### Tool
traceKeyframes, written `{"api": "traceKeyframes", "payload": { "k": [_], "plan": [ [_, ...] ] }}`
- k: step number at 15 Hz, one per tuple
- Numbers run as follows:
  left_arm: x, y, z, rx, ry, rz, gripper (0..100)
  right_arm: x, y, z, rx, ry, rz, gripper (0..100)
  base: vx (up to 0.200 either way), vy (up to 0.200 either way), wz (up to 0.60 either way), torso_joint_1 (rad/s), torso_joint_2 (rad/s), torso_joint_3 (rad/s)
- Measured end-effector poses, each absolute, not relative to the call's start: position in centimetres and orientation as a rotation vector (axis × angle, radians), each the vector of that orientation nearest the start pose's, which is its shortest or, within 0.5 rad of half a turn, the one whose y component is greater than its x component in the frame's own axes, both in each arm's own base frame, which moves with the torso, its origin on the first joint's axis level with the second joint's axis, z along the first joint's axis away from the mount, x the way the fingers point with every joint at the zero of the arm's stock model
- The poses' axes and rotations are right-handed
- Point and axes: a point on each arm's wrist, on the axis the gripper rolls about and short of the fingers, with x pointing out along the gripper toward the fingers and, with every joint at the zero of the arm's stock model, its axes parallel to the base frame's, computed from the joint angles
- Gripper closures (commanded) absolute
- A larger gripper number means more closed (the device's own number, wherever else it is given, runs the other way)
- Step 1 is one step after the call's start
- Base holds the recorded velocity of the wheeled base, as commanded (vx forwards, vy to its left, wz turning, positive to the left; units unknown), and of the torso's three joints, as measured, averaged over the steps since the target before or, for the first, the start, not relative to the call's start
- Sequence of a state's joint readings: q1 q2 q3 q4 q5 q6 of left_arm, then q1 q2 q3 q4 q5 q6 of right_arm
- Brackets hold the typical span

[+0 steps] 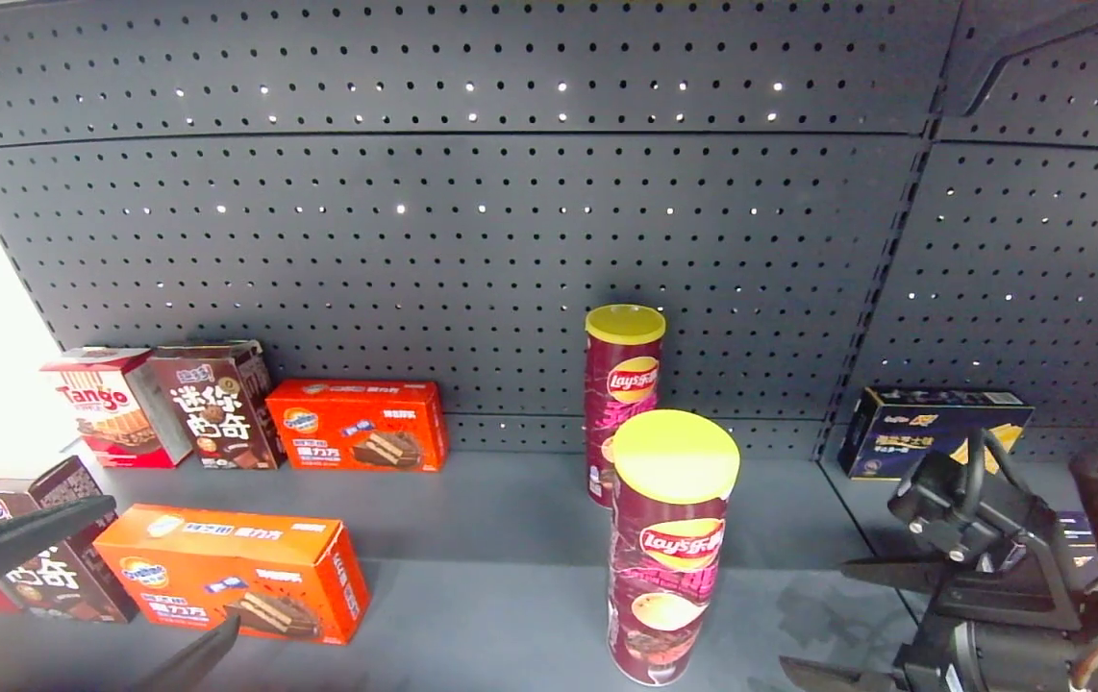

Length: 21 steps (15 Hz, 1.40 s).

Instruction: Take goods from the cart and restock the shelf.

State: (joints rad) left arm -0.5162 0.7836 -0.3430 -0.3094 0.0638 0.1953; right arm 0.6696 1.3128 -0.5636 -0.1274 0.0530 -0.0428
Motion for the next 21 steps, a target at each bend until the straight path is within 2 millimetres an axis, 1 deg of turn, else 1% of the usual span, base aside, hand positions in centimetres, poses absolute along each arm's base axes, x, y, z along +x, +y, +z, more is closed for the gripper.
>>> {"api": "traceKeyframes", "payload": {
  "k": [8,21],
  "plan": [
    [7.0,-3.8,18.9,0.232,0.095,-0.461,0,17.8,13.9,16.8,-0.237,0.613,0.698,0,0.0,0.0,0.0,0.0,0.0,0.0],
    [7.0,-3.6,18.3,0.226,0.117,-0.447,0,19.5,15.6,15.6,-0.263,0.665,0.697,0,0.0,0.0,0.0,0.0,0.0,0.0]
  ]
}}
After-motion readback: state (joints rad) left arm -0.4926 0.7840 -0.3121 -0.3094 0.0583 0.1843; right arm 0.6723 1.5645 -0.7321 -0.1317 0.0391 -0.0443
